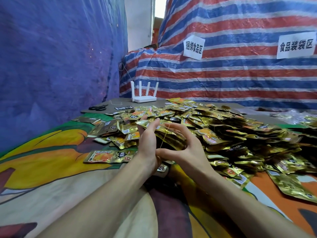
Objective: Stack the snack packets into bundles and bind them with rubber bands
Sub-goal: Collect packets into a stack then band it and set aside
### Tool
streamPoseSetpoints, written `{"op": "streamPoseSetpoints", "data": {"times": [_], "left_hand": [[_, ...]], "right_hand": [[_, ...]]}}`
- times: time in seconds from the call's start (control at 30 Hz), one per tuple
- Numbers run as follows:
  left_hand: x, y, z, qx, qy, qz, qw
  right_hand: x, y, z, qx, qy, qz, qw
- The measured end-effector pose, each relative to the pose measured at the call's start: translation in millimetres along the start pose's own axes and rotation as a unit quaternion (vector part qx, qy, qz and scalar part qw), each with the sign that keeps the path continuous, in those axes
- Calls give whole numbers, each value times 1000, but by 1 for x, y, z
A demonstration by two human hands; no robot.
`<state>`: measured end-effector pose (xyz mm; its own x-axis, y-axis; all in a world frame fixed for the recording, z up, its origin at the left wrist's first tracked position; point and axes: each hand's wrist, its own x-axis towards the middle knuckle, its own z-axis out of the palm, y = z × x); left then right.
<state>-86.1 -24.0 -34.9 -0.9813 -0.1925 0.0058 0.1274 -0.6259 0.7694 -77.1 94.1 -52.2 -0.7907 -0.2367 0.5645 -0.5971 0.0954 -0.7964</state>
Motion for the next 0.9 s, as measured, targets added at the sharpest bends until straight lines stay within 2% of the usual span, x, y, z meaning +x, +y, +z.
{"op": "streamPoseSetpoints", "data": {"times": [0.07, 0.23, 0.43, 0.5, 0.53, 0.6, 0.67, 0.77, 0.9], "left_hand": [[-2, 2, 0, 32, -9, -36, 999], [2, 1, -3, 139, -7, -21, 990], [-2, -1, 1, 54, -42, -64, 996], [-3, 1, 2, 29, -25, -74, 997], [-3, 1, 3, 26, -13, -76, 997], [-3, 1, 2, 35, -14, -80, 996], [-1, -2, 1, 49, -22, -80, 995], [-1, -4, 5, 43, -37, -79, 995], [-3, -4, 7, 26, -39, -85, 995]], "right_hand": [[0, 2, 0, -5, 14, -2, 1000], [3, 4, -1, -1, 51, 8, 999], [7, 6, -7, 6, 56, 8, 998], [9, 5, -8, 10, 51, 23, 998], [11, 6, -9, 51, 41, 32, 997], [12, 5, -8, 214, 17, 92, 972], [14, 5, -9, 275, 31, 137, 951], [16, 3, -9, 219, 90, 130, 963], [16, 1, -12, 66, 148, 53, 985]]}}
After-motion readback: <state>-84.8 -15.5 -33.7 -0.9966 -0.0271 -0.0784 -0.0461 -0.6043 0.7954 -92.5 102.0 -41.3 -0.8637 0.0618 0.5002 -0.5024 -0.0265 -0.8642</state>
